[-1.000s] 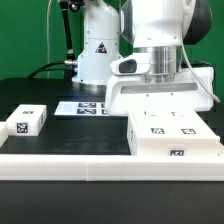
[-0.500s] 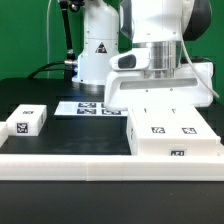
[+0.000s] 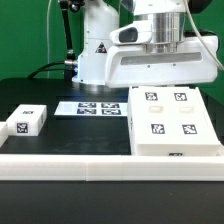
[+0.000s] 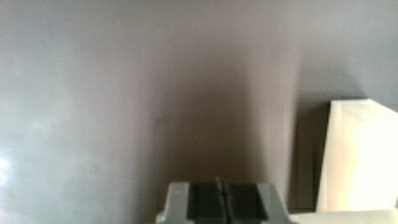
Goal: Assemble cabinet
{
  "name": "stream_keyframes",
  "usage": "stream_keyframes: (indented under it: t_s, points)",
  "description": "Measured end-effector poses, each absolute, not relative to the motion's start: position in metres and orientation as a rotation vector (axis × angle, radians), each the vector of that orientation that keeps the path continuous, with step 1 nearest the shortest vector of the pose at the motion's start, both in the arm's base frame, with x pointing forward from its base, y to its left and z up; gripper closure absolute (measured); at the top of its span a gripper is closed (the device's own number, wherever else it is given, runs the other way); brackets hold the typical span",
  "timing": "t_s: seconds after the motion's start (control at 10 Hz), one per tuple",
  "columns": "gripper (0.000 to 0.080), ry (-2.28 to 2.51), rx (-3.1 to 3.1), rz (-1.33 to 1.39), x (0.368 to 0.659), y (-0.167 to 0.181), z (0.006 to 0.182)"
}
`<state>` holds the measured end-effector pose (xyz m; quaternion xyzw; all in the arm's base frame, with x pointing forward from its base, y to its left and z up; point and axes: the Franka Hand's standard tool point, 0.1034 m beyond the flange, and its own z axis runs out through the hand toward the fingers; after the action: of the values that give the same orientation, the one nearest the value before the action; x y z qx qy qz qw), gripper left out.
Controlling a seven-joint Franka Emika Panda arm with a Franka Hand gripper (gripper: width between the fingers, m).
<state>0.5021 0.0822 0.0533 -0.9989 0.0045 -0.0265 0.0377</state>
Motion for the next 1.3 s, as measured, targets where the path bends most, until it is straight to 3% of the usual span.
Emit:
stream_keyframes:
  t_s: [0.5, 1.1, 1.3]
  points:
    - [0.0796, 0.009, -3.066, -0.072, 0.502, 0.08, 0.054]
    - [0.0796, 0.001, -3.053, -0.019, 0.516, 0.083, 0.106]
    - [0.0796, 0.002, -3.054, -0.009, 0.513, 0.082, 0.101]
